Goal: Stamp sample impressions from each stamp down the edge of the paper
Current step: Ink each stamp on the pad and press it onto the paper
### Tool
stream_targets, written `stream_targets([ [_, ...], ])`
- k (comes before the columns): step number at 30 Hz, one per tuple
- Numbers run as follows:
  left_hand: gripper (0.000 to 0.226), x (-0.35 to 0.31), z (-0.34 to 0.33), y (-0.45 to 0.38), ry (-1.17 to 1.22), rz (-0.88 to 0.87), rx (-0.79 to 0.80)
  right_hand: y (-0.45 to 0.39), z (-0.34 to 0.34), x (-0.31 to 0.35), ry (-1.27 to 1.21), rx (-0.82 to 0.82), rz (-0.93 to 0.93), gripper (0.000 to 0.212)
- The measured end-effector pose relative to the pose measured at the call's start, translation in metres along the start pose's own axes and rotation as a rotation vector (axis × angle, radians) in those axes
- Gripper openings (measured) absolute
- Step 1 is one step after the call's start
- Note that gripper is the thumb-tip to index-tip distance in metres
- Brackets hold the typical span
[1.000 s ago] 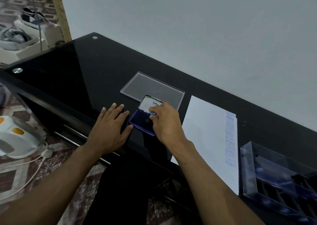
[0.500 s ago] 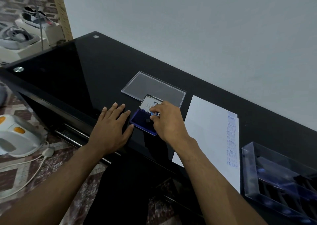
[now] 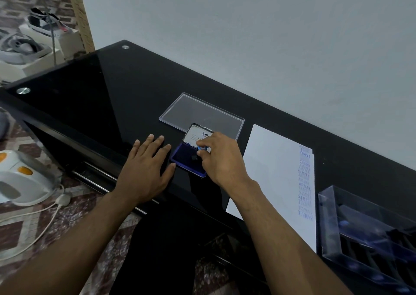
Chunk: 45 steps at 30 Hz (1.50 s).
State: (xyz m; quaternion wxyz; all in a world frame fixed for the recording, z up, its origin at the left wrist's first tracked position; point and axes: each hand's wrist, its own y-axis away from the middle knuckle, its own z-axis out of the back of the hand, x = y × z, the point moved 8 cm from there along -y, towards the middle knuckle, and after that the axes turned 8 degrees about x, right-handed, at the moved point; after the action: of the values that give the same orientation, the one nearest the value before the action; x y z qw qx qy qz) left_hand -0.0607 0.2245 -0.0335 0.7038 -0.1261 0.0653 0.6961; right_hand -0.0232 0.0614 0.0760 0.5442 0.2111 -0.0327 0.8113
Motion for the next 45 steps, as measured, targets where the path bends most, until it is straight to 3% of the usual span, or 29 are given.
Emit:
stream_targets([
  [26, 0.072, -0.001, 0.002, 0.001, 0.01, 0.001, 0.01, -0.002, -0.006, 0.001, 0.023, 0.025, 0.025, 0.028],
  [31, 0.075, -0.001, 0.004, 0.0, 0.019, 0.001, 0.033, 0.005, -0.006, -0.001, -0.059, -0.041, 0.058, 0.029],
  [36, 0.072, -0.003, 0.011, -0.002, 0.133, -0.002, 0.002, 0.014, -0.003, -0.019, -0.272, -0.213, 0.025, 0.038],
  [45, 0.062, -0.087, 0.029, -0.009, 0.174, -0.157, -0.009, 0.073, 0.032, -0.079, -0.337, -0.427, 0.001, 0.025],
])
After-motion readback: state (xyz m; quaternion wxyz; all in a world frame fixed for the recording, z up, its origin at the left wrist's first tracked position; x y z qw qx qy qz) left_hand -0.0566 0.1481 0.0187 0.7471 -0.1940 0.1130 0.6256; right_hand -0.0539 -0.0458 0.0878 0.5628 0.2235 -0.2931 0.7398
